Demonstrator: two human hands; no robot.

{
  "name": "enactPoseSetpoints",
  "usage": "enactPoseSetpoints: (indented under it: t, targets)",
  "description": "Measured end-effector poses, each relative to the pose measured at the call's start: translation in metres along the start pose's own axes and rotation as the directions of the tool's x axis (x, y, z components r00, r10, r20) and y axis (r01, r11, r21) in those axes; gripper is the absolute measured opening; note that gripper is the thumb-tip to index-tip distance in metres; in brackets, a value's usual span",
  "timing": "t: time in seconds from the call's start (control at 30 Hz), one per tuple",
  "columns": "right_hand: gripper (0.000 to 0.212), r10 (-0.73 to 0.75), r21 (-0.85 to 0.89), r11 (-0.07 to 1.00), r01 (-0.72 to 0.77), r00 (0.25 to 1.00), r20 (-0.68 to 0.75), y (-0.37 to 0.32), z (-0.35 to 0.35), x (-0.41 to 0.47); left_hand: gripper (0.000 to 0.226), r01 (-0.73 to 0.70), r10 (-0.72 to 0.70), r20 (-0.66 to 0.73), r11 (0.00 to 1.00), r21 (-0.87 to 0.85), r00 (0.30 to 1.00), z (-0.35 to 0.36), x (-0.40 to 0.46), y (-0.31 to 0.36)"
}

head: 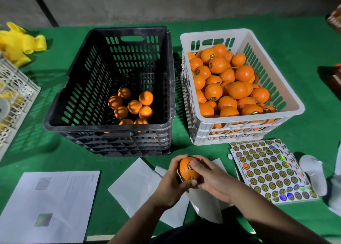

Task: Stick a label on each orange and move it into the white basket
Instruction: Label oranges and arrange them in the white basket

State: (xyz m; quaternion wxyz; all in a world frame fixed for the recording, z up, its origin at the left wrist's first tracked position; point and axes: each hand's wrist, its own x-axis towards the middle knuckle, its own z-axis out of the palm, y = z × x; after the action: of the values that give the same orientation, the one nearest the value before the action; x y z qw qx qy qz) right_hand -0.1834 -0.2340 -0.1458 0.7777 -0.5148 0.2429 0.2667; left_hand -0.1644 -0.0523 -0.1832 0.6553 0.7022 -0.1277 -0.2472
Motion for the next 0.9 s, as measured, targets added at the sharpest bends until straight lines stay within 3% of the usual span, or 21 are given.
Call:
enactPoseSetpoints:
  t: [0.1, 0.2, 0.27, 0.37, 0.5, 0.7, 0.83, 0.9]
  targets:
    - [0.053, -0.066, -0.066, 0.996, 0.061, 0.995, -0.072, 0.003, 0.006, 0.0, 0.068, -0.048, 0.047, 0.005, 0.993, 0.106, 0.999, 0.005, 0.001, 0.007]
    - [0.047, -0.185, -0.34, 0.932, 0.126, 0.972, -0.148, 0.007, 0.008, 0.001, 0.065, -0.096, 0.115, -0.034, 0.932, 0.348, 0.993, 0.007, 0.001, 0.008]
    - [0.038, -0.234, -0.418, 0.895, 0.156, 0.962, -0.143, 0.008, 0.006, 0.0, 0.065, -0.087, 0.118, -0.044, 0.896, 0.435, 0.992, 0.007, -0.001, 0.006]
    - [0.033, -0.27, -0.408, 0.895, 0.182, 0.948, -0.167, 0.005, 0.007, -0.005, 0.064, -0.047, 0.052, -0.007, 0.949, 0.313, 0.999, 0.006, -0.004, 0.009]
    - [0.028, -0.297, -0.412, 0.886, 0.211, 0.942, -0.156, -0.006, 0.016, -0.015, 0.06, -0.122, 0.14, -0.073, 0.97, 0.209, 0.988, 0.012, -0.007, 0.027]
    - [0.043, -0.53, -0.525, 0.727, 0.442, 0.848, -0.021, -0.051, 0.027, -0.033, 0.063, -0.111, 0.11, -0.139, 0.994, 0.006, 0.984, 0.013, 0.001, 0.07]
    - [0.057, -0.694, -0.541, 0.622, 0.566, 0.719, -0.046, -0.121, 0.029, -0.045, 0.058, -0.244, 0.26, -0.152, 0.963, 0.116, 0.953, 0.002, 0.014, 0.137]
    - [0.057, -0.753, -0.563, 0.569, 0.599, 0.655, -0.064, -0.159, 0.022, -0.045, 0.049, -0.33, 0.37, -0.07, 0.887, 0.322, 0.927, -0.017, 0.028, 0.172]
